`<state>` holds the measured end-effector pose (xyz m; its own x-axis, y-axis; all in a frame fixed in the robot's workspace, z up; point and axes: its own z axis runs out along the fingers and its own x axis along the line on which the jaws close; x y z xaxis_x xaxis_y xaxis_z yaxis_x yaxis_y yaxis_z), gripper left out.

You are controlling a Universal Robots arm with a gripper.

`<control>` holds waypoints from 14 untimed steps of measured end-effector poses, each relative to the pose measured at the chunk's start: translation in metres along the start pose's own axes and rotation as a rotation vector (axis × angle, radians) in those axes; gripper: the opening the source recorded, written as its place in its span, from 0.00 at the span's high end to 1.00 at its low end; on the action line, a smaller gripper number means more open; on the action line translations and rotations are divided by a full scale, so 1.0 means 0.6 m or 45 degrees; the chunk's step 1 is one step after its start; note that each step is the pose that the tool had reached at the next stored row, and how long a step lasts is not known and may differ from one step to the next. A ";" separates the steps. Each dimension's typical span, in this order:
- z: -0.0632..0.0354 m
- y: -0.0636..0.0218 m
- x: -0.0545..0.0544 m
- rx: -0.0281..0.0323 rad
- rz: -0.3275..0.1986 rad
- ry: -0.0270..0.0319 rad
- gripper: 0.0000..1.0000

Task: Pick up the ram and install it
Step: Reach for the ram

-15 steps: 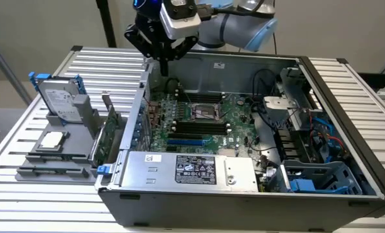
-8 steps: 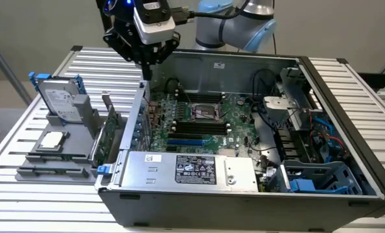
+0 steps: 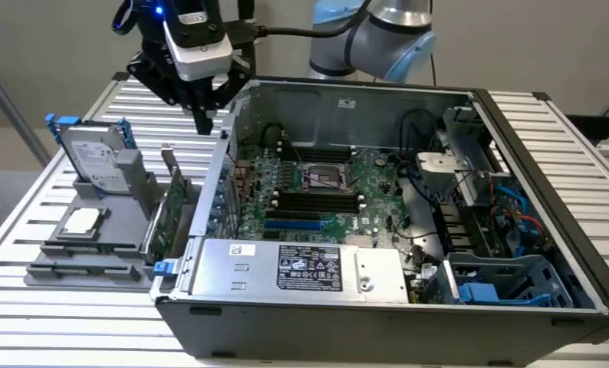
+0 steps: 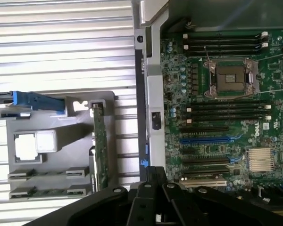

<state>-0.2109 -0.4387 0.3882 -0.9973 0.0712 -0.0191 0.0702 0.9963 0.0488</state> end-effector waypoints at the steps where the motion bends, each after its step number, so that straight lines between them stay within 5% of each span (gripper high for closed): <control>1: 0.000 -0.003 0.006 0.0002 0.000 0.0001 1.00; 14: 0.011 -0.036 0.083 0.0013 0.000 0.0000 1.00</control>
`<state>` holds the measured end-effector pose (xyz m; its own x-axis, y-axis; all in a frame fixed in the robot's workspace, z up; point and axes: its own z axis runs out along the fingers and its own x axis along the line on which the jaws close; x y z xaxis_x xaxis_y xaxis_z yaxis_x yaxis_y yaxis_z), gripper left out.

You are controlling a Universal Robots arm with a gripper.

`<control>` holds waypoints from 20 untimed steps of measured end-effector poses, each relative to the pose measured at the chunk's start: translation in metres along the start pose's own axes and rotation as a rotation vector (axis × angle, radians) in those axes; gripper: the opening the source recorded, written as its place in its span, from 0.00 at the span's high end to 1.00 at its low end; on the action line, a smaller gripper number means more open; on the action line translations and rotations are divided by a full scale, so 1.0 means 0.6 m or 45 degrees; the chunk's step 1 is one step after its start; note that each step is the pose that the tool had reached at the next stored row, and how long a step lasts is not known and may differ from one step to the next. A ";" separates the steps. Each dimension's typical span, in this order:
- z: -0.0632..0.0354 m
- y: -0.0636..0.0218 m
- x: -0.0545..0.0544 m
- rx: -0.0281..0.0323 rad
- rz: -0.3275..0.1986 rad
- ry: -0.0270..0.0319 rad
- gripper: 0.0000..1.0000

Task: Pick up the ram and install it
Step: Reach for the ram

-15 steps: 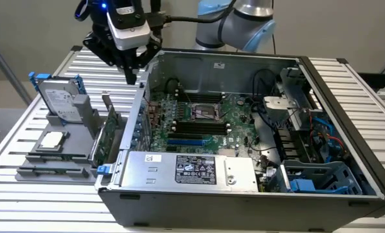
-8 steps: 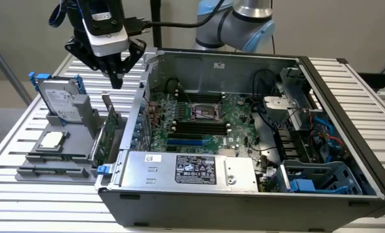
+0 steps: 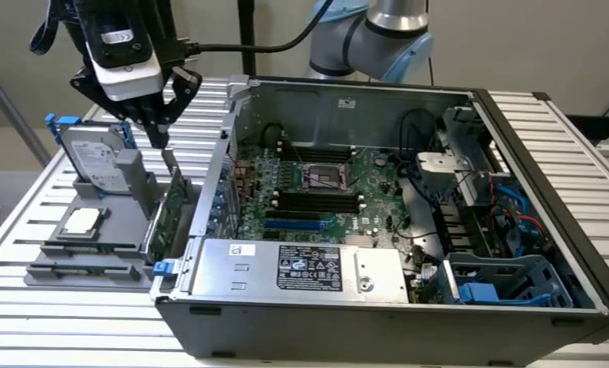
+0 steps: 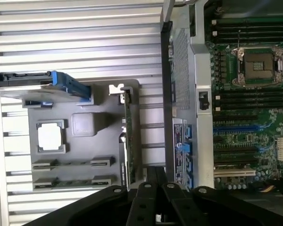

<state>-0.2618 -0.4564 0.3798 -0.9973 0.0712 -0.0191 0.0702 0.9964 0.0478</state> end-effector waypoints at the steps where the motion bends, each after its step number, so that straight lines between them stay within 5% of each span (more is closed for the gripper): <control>1: 0.001 -0.002 0.006 0.0001 0.000 0.0000 1.00; 20: 0.023 -0.041 0.121 0.0050 0.000 0.0009 1.00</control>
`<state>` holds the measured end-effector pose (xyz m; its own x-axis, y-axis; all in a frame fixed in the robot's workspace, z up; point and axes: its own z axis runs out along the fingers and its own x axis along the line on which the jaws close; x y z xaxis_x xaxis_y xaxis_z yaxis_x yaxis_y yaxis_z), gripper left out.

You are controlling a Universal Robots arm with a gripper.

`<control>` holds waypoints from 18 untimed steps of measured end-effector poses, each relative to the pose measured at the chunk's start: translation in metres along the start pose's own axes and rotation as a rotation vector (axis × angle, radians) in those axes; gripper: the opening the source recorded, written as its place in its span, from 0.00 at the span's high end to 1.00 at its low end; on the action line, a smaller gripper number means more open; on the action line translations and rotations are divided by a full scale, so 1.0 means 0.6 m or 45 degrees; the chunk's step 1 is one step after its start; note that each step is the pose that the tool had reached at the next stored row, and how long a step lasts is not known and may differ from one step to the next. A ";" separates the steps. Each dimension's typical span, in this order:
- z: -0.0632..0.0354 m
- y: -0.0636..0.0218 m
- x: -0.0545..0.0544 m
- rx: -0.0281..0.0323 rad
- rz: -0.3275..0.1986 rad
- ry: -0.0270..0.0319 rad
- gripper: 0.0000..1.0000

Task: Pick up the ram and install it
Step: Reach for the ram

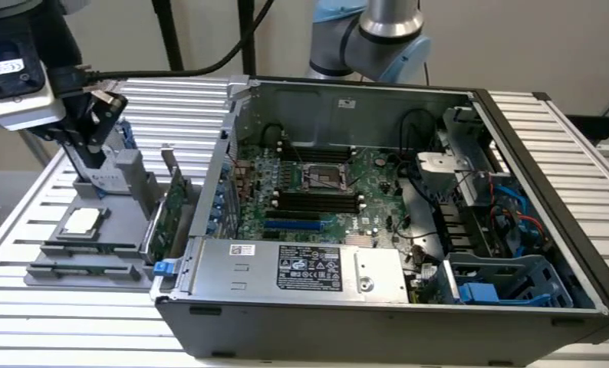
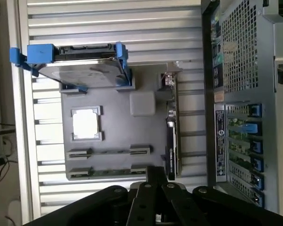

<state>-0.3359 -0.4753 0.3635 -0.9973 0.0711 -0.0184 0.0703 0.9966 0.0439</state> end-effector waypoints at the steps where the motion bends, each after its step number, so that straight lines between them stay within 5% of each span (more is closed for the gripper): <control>1: 0.001 -0.002 0.006 0.0003 0.000 0.0000 1.00; 12: 0.016 -0.019 0.074 0.0053 0.000 0.0035 1.00; 18: 0.024 -0.030 0.082 0.0087 0.000 0.0244 1.00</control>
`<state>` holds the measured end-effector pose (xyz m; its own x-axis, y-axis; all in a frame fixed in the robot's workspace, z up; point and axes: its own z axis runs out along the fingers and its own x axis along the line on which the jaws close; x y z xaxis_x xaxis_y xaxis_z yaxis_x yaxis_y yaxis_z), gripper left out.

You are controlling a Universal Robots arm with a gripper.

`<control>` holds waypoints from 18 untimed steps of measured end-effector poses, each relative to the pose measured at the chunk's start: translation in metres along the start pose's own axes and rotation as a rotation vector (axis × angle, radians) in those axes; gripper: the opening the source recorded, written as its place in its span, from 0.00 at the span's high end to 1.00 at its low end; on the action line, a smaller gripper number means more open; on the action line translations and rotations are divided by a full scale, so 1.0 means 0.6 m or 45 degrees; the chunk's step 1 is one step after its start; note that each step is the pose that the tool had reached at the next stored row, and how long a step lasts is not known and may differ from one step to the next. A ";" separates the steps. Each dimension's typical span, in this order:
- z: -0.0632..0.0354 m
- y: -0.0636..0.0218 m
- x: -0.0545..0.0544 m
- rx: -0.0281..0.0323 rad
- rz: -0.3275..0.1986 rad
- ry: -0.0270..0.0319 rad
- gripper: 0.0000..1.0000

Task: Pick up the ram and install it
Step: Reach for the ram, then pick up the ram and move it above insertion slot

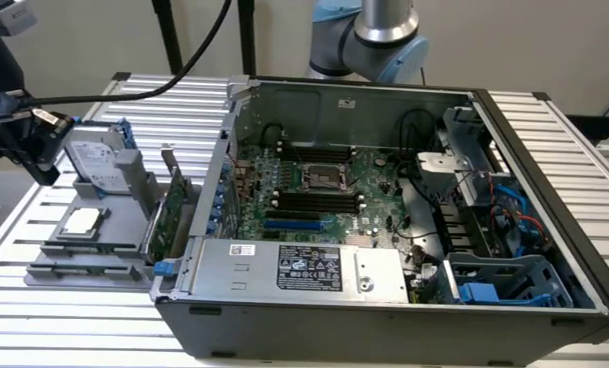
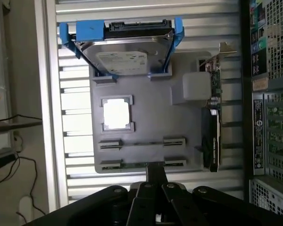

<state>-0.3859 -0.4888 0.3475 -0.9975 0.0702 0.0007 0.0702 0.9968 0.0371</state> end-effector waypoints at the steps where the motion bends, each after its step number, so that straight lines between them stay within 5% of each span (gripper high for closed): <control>1: 0.002 -0.003 0.000 0.0005 0.000 0.0056 1.00; 5: 0.008 -0.018 0.003 0.0006 -0.001 0.0121 1.00; 10: 0.012 -0.026 0.009 -0.0042 -0.012 -0.0003 1.00; 18: 0.012 -0.026 0.010 -0.0043 -0.013 -0.0005 1.00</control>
<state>-0.3927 -0.5036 0.3397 -0.9982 0.0602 -0.0001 0.0601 0.9974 0.0404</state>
